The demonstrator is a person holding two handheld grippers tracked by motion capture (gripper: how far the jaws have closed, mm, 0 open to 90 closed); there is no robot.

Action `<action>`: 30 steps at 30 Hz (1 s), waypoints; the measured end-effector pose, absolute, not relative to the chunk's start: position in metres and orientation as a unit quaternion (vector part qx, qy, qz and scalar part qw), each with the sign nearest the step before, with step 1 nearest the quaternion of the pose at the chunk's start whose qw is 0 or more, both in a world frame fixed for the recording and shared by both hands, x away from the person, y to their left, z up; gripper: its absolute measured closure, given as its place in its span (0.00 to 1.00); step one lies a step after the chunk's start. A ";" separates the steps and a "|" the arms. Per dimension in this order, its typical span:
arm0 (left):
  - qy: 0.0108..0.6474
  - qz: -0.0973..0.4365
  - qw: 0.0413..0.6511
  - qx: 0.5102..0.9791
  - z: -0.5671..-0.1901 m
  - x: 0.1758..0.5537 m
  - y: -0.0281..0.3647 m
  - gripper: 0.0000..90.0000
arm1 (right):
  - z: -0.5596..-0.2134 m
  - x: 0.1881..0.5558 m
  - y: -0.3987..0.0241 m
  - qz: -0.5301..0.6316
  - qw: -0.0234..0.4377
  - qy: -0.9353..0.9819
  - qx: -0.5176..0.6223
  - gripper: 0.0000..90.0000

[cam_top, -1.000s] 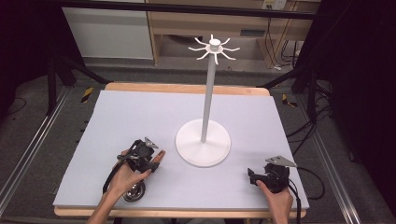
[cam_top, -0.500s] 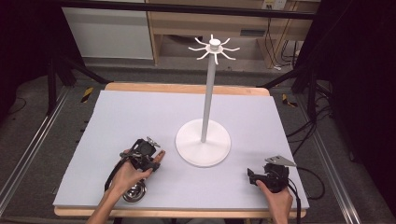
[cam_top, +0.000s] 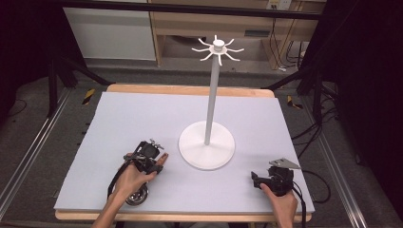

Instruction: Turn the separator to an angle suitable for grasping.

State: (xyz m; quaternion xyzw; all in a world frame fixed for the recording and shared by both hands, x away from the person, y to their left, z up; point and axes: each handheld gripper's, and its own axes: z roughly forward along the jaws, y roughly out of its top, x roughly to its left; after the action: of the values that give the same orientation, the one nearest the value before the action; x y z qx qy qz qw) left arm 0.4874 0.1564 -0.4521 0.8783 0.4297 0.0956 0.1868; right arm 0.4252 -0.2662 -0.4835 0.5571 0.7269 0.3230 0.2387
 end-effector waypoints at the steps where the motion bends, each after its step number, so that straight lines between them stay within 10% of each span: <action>1: 0.430 0.093 0.184 0.879 -0.452 0.488 0.157 0.72 | -0.484 0.425 -0.266 0.323 0.238 0.726 0.558 0.09; 30: 0.402 0.130 0.262 0.868 -0.420 0.469 0.165 0.75 | -0.484 0.425 -0.267 0.323 0.233 0.727 0.559 0.09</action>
State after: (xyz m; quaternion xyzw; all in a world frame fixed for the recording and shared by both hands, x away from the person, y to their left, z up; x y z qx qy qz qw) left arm 0.4693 0.1651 -0.4202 0.8677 0.4021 0.1301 0.2618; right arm 0.4254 -0.2665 -0.4841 0.5592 0.7268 0.3235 0.2334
